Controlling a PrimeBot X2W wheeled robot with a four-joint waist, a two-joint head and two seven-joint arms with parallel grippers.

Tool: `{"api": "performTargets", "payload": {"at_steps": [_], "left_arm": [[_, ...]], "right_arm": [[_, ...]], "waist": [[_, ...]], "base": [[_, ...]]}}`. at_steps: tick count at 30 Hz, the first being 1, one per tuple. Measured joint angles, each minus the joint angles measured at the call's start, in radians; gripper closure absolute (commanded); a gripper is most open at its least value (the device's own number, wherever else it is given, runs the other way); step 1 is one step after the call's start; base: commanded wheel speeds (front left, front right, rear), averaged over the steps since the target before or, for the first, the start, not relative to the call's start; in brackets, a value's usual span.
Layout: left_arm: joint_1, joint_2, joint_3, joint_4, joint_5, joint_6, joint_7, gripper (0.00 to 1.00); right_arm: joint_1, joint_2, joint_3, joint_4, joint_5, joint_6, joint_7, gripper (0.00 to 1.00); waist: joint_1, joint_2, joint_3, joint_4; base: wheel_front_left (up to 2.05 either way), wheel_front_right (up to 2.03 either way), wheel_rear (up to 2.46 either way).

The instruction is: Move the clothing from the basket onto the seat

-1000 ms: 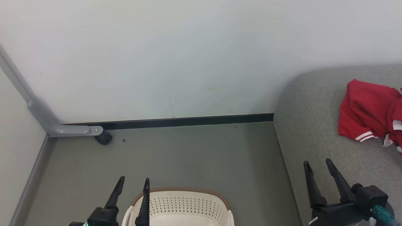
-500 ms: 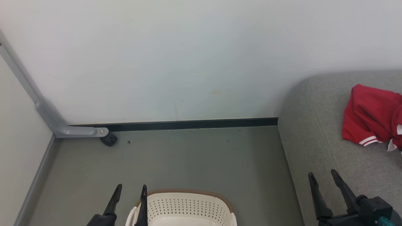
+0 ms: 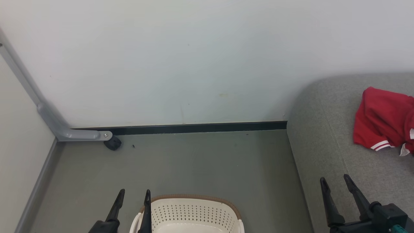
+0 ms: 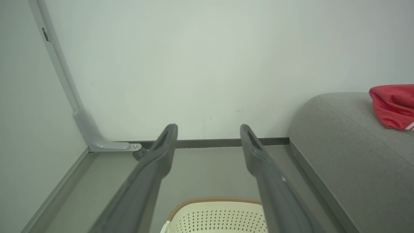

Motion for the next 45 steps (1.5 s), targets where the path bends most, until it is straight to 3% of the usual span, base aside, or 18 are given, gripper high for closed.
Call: {"api": "performTargets", "payload": {"at_steps": [19, 20, 31, 45], "left_arm": [[0.000, -0.007, 0.005, 0.014, 0.012, 0.000, -0.001, 0.00], [0.000, -0.008, 0.005, 0.016, 0.017, 0.000, -0.001, 1.00], [0.063, -0.010, -0.003, 0.116, 0.012, -0.002, 0.012, 1.00], [0.062, -0.022, 0.049, 0.115, -0.163, -0.036, 0.058, 1.00]], "right_arm": [[0.019, 0.000, -0.004, -0.026, 0.002, -0.009, 0.012, 0.00], [0.019, 0.000, -0.003, -0.026, 0.002, -0.009, 0.015, 1.00], [0.083, 0.050, 0.015, 0.081, 0.013, -0.009, 0.027, 1.00], [0.079, 0.062, -0.026, 0.082, 0.194, -0.007, 0.072, 1.00]], "waist": [[0.0000, 0.0000, -0.005, 0.004], [0.0000, 0.0000, -0.006, 0.004], [0.0000, 0.0000, -0.006, 0.004], [0.0000, 0.0000, -0.013, 0.004]], "base": [[0.00, 0.00, 0.00], [0.00, 0.00, 0.00], [0.00, 0.00, 0.00], [0.00, 0.00, 0.00]]}}
